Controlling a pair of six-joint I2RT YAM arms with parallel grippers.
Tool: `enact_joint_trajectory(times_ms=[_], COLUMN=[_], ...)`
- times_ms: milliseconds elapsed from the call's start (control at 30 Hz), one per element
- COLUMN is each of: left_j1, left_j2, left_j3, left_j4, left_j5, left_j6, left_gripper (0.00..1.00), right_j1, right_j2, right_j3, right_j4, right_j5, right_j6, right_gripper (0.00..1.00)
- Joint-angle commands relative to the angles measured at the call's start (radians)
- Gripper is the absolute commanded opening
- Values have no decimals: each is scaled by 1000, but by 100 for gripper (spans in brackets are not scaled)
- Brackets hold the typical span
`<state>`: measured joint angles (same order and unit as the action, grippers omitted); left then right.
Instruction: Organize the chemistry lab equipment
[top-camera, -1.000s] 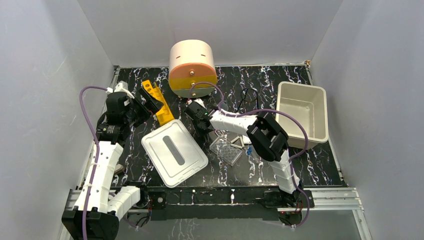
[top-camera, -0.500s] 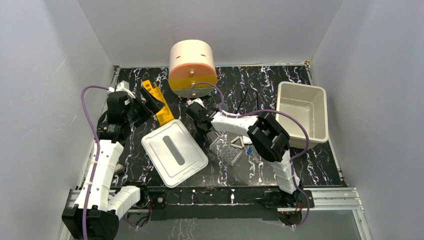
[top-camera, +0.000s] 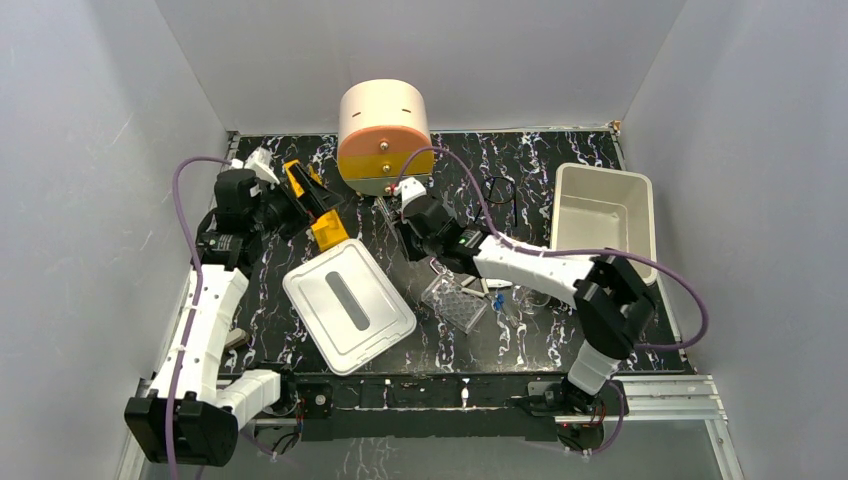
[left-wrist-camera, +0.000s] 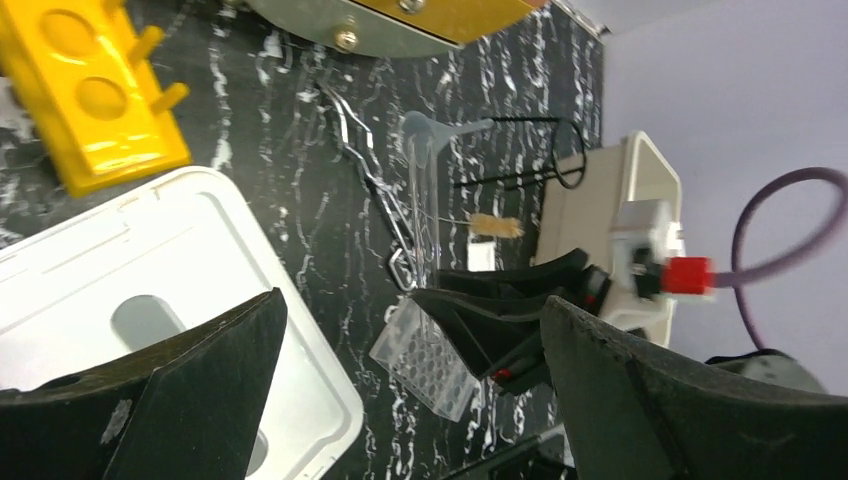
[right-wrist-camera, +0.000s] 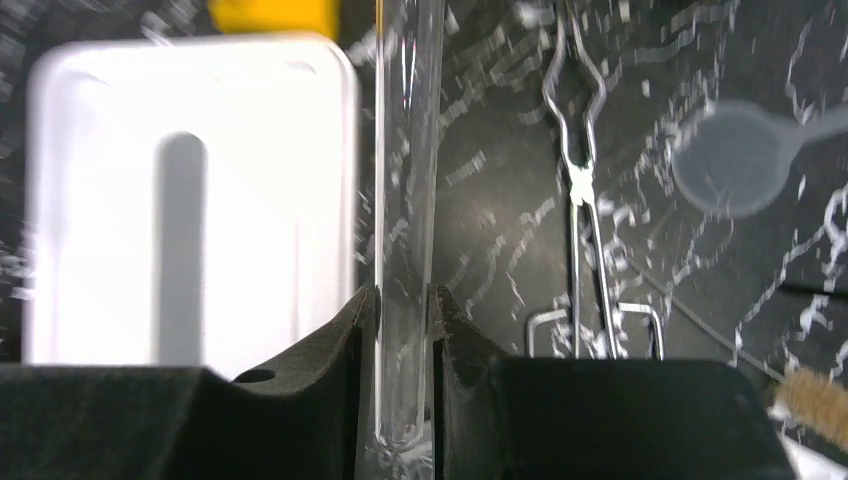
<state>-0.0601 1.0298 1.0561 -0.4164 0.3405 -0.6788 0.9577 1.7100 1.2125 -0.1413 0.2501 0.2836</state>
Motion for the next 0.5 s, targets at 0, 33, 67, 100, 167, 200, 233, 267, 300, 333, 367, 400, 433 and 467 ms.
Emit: enact_joint_trajectory(times_ms=[0, 33, 67, 100, 167, 200, 233, 267, 300, 333, 367, 400, 433, 467], left_j1=[-8, -18, -30, -41, -67, -77, -81, -81, -81, -81, -81, -81, -81, -81], left_j2=[44, 59, 78, 98, 133, 146, 154, 158, 160, 163, 165, 171, 177, 182], left_j3=[44, 51, 54, 59, 68, 68, 67, 61, 57, 51, 47, 43, 46, 50], left_j4=[78, 83, 88, 90, 93, 97, 104, 114, 128, 143, 155, 160, 158, 140], left_j5=[202, 229, 255, 278, 305, 312, 312, 313, 316, 321, 327, 334, 336, 328], left_j6=[-12, -14, -16, -18, -30, -42, -62, -83, -111, -130, -147, -155, -156, -148], left_gripper=[98, 98, 98, 98, 98, 98, 96, 93, 92, 90, 87, 85, 81, 79], right_j1=[-2, -3, -3, -3, -2, -3, -3, -4, -4, -4, -4, -5, -9, -15], right_j2=[-95, -105, -113, -121, -131, -136, -140, -142, -145, -147, -150, -154, -157, -162], right_j3=[-4, -2, 2, 5, 12, 13, 13, 13, 12, 10, 9, 9, 10, 11], right_j4=[182, 187, 192, 200, 208, 212, 215, 215, 216, 217, 218, 216, 212, 207], right_j5=[-88, -109, -136, -166, -226, -242, -279, -297, -313, -328, -341, -354, -378, -388], right_j6=[-17, -17, -16, -15, -7, -2, 1, 4, 6, 7, 8, 6, 3, 3], right_gripper=[22, 22, 22, 22, 23, 22, 23, 22, 22, 22, 22, 22, 22, 21])
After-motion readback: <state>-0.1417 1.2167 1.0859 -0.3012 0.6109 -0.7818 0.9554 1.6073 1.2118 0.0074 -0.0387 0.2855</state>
